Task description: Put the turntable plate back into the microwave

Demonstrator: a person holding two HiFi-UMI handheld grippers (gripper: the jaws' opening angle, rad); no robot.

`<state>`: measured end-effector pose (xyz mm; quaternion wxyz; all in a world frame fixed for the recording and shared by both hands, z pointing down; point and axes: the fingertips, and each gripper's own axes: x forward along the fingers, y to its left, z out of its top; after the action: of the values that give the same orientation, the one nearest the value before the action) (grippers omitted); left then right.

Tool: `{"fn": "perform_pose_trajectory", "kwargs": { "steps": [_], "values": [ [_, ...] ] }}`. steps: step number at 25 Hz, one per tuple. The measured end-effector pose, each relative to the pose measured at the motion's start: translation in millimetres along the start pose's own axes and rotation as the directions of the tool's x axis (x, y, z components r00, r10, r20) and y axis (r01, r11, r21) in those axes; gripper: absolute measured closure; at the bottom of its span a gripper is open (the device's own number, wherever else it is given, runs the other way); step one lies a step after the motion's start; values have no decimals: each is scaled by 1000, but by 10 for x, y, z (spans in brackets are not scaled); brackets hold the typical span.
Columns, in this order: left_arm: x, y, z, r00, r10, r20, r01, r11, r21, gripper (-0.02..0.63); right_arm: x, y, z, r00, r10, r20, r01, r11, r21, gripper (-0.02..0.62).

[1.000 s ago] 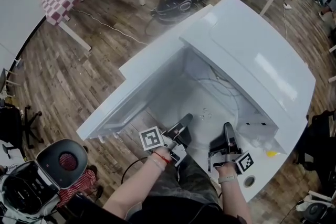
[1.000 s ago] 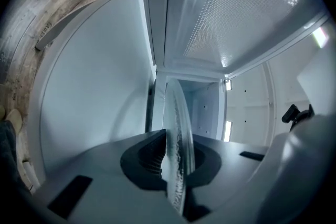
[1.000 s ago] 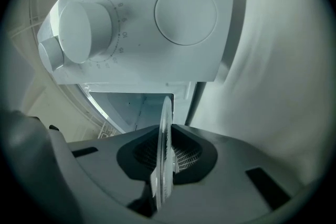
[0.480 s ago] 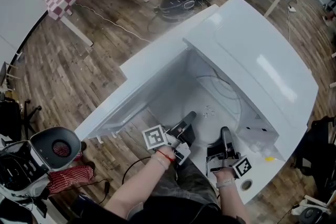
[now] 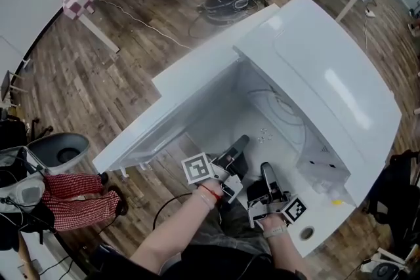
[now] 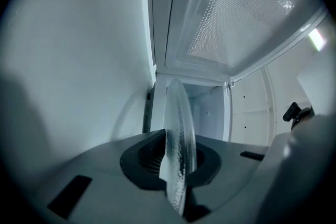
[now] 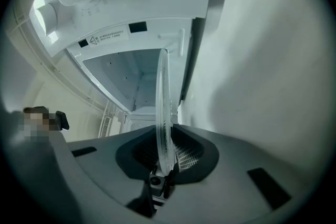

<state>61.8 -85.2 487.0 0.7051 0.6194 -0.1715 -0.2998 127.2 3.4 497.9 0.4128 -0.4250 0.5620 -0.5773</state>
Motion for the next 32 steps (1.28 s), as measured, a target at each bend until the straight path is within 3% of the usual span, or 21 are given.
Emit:
{"fn": "perform_pose_trajectory", "kwargs": {
  "steps": [1,6,16,25,32],
  "values": [
    [3,-1,0,1000,-1,0,1,1000,2,577,11,2,-9,1000,3,1,-3,1000,2,551],
    [26,-33,0,1000,-23,9,23,1000,-2,577,11,11,24,999,20,29,-19,1000,-10,557],
    [14,-54,-101,998,-53,-20,54,998,29,575,113,46,195,995,46,89,-44,999,-22,557],
    [7,-25,-120,998,-44,-34,45,998,39,575,119,134,233,995,64,76,-54,990,-132,554],
    [13,-40,-95,998,-49,-26,50,998,32,575,179,122,339,991,72,115,-58,991,-118,548]
  ]
}}
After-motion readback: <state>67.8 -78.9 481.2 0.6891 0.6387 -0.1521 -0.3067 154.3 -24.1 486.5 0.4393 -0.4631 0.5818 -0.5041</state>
